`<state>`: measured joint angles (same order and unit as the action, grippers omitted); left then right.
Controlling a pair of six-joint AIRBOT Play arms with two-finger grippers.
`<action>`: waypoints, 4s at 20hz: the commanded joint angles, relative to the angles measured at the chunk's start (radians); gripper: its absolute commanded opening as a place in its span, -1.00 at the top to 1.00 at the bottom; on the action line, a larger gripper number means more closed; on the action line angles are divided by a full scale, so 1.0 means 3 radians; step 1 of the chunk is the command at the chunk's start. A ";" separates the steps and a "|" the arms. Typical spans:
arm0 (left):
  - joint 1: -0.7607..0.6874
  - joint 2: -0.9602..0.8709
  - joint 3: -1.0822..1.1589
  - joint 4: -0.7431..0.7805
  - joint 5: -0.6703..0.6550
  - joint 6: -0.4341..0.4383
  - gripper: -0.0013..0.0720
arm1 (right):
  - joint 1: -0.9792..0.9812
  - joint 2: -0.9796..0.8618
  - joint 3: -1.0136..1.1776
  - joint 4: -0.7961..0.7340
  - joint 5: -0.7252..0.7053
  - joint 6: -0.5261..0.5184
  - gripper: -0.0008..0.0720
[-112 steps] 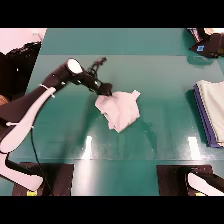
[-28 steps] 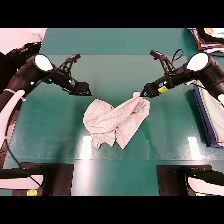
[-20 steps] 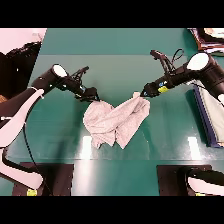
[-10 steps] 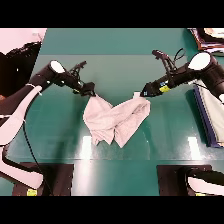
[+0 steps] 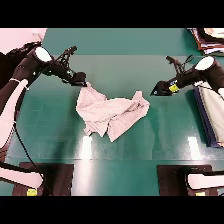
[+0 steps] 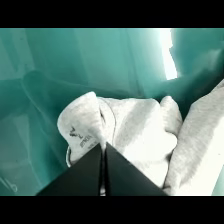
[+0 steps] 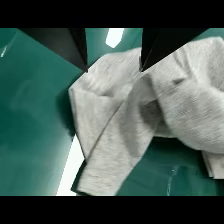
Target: Fold the shirts.
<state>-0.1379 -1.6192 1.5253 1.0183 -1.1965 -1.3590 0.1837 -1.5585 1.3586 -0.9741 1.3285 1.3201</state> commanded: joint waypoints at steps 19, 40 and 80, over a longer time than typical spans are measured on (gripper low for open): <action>0.0005 0.0375 0.0017 0.0565 0.0013 -0.0178 0.91 | 0.0161 -0.0988 0.1119 0.0614 -0.0467 -0.0187 0.94; 0.0005 0.3381 0.0993 0.1091 0.0792 -0.0797 0.91 | -0.1223 0.2126 0.2238 -0.0163 -0.0047 -0.0056 0.95; 0.0834 0.0624 -0.0589 0.0228 -0.0385 -0.0355 -0.65 | -0.0196 0.0053 0.0552 -0.0399 -0.0004 0.0220 0.95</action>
<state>0.0299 -1.3701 1.3811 1.2469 -1.2575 -1.4620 0.1230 -1.5421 1.5246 -1.0946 1.3224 1.3857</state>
